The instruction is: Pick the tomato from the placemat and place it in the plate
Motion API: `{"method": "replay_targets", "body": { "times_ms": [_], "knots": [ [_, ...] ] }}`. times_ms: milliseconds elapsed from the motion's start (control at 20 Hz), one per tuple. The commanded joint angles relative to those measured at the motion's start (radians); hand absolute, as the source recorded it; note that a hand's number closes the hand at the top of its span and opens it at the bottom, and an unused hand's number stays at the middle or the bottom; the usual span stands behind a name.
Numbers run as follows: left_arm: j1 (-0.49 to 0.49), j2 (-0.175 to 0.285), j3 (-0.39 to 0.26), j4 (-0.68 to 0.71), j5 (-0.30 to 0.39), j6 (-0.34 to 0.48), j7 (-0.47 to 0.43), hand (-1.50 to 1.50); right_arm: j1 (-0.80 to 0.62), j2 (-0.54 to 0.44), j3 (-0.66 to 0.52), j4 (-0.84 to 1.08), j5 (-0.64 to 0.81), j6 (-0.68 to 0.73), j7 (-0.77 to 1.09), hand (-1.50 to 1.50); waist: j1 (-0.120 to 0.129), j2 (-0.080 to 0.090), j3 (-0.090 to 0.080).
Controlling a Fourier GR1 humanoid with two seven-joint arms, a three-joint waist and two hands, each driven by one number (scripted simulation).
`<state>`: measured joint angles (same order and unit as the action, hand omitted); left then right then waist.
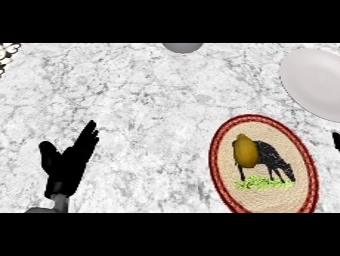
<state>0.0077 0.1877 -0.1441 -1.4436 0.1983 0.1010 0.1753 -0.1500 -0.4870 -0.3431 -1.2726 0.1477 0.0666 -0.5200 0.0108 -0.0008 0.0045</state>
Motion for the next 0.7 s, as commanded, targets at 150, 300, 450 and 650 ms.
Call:
{"method": "replay_targets", "body": {
  "times_ms": [150, 300, 450, 650],
  "knots": [
    [-0.031, -0.025, -0.016, -0.007, -0.01, 0.015, 0.07, 0.0, -0.324, -0.077, -0.08, 0.481, 0.048, -0.108, -0.133, 1.5, 0.027, 0.012, -0.002],
    [-0.044, -0.033, -0.031, 0.018, -0.025, 0.005, 0.047, 0.0, -0.439, -0.128, -0.093, 0.654, 0.07, -0.119, -0.178, 1.5, 0.042, 0.02, -0.001],
    [-0.032, -0.067, -0.055, 0.062, -0.05, 0.012, -0.007, 0.0, -0.502, -0.163, -0.109, 0.761, 0.083, -0.138, -0.223, 1.5, 0.051, 0.028, 0.0],
    [-0.054, -0.054, -0.048, 0.027, -0.052, 0.02, 0.037, 0.0, -0.593, -0.207, -0.111, 0.879, 0.105, -0.137, -0.237, 1.5, 0.065, 0.031, 0.002]
  ]
}}
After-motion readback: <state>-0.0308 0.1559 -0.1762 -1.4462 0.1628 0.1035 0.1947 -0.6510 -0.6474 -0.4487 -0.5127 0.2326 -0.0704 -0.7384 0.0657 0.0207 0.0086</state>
